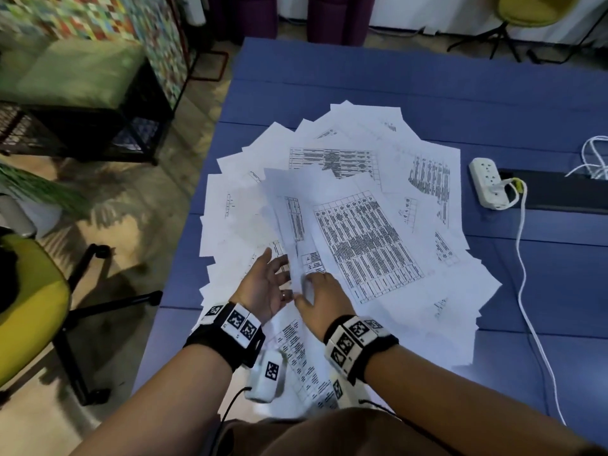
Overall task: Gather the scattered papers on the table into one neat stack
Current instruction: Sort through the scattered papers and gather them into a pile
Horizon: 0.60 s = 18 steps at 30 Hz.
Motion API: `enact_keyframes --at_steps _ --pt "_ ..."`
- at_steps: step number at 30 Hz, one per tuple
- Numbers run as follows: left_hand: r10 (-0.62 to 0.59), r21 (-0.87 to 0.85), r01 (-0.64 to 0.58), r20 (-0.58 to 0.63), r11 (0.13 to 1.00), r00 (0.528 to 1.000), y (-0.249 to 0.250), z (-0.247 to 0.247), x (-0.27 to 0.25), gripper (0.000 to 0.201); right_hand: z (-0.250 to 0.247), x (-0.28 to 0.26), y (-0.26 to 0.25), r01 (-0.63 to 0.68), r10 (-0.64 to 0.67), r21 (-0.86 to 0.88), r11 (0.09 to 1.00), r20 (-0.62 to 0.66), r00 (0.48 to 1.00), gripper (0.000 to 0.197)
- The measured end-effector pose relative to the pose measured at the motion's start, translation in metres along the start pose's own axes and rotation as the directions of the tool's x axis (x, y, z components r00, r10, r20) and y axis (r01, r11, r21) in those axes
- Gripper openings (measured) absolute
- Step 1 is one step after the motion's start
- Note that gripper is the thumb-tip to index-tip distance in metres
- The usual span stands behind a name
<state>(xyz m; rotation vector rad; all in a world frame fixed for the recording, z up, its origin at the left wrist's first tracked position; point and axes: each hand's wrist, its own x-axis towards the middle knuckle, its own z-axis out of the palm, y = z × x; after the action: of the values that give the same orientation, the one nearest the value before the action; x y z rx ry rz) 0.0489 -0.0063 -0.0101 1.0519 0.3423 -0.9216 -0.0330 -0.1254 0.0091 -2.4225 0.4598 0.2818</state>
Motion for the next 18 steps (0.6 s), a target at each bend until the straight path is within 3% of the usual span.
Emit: enact_keyframes --at_steps 2,6,9,11,12,15,18 --pt "0.009 0.017 -0.009 -0.008 1.000 1.000 0.000 -0.003 0.005 0.054 -0.010 0.002 0.003 -0.014 0.014 0.047 0.999 0.000 1.000 0.020" --pt "-0.022 0.080 0.027 -0.066 0.996 0.998 -0.006 -0.005 0.010 0.040 -0.039 -0.002 0.000 0.041 -0.034 0.148 0.988 -0.052 0.998 0.034" --pt "-0.017 0.053 0.023 -0.111 0.998 0.994 -0.014 -0.008 0.016 0.060 -0.065 -0.009 -0.010 0.066 -0.049 0.274 0.959 -0.071 0.996 0.025" --pt "-0.051 0.017 0.053 -0.103 0.998 0.993 -0.018 -0.009 0.016 0.081 -0.082 -0.014 -0.016 0.093 -0.080 0.272 0.958 -0.061 0.995 0.022" --pt "-0.066 0.013 0.068 -0.097 0.998 0.993 -0.016 -0.007 0.013 0.080 -0.092 -0.017 -0.020 0.126 -0.113 0.252 0.959 -0.068 0.991 0.021" --pt "-0.061 0.029 0.063 -0.053 0.998 0.997 -0.014 -0.005 0.009 0.056 -0.131 -0.026 -0.035 0.273 -0.248 0.188 0.943 -0.148 0.957 0.017" --pt "0.065 0.235 -0.035 -0.125 0.971 0.990 -0.013 -0.006 0.007 0.034 -0.180 -0.025 -0.045 0.399 -0.339 0.139 0.906 -0.323 0.883 0.010"
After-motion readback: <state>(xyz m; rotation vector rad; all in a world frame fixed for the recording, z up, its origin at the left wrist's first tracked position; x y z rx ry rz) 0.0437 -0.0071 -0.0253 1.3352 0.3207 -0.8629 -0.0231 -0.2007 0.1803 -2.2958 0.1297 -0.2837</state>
